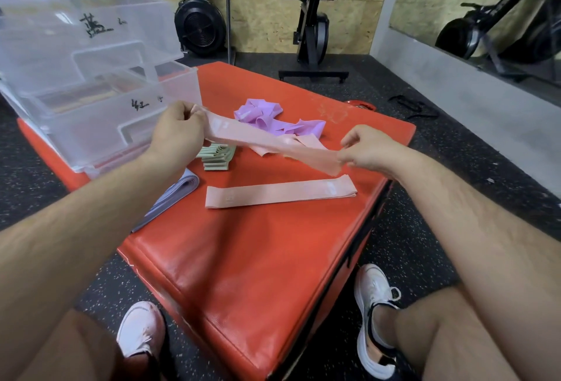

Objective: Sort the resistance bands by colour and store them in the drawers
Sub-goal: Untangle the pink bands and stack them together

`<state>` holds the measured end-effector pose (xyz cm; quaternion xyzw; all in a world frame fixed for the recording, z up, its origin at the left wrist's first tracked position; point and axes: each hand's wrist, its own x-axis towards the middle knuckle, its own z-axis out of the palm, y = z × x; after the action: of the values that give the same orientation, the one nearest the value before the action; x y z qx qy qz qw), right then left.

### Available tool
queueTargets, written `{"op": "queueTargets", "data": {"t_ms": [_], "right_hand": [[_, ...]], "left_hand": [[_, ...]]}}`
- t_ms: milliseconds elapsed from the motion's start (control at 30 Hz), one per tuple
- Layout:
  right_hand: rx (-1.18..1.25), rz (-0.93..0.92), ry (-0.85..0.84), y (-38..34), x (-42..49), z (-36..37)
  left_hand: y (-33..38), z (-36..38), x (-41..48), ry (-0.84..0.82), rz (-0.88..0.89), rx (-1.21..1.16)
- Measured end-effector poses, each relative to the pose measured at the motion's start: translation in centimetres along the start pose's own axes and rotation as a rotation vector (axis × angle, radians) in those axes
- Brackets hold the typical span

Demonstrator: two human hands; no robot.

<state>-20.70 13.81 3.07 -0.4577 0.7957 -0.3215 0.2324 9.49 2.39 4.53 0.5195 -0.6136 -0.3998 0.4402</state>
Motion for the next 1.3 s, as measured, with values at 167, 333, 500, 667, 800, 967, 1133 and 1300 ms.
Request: {"op": "queueTargets", "data": {"t_ms": [167, 333, 500, 667, 800, 967, 1133, 1300], "right_hand": [[0.393, 0.212, -0.074, -0.3, -0.5, -1.3], [0.871, 0.324, -0.3, 0.4, -0.8, -3.1], [1.199, 0.33, -0.375, 0.8, -1.4, -3.3], [1.286, 0.359, -0.325, 0.7, -1.5, -2.9], [1.148, 0.295, -0.314, 0.2, -1.6, -2.7], [0.672, 0.199, -0.281, 0.0, -1.9, -1.6], [0.723, 0.241, -0.118, 1.0, -0.8, -1.9], [0.747, 0.126, -0.066, 1.1, -0.9, -1.9]], "left_hand": [[-0.9, 0.4, 0.1, 0.004, -0.008, 0.006], [-2.7, 0.1, 0.2, 0.032, -0.101, -0.039], [-4.6, 1.1, -0.6, 0.045, -0.183, -0.096], [-4.7, 0.6, -0.7, 0.018, -0.285, -0.217], [-4.7, 0.7, -0.9, 0.01, -0.279, -0.201], [-5.0, 0.6, -1.3, -0.031, -0.246, -0.155], [-5.3, 0.0, -1.3, -0.042, -0.269, -0.15], [-5.5, 0.4, -1.7, -0.083, -0.255, -0.124]]}}
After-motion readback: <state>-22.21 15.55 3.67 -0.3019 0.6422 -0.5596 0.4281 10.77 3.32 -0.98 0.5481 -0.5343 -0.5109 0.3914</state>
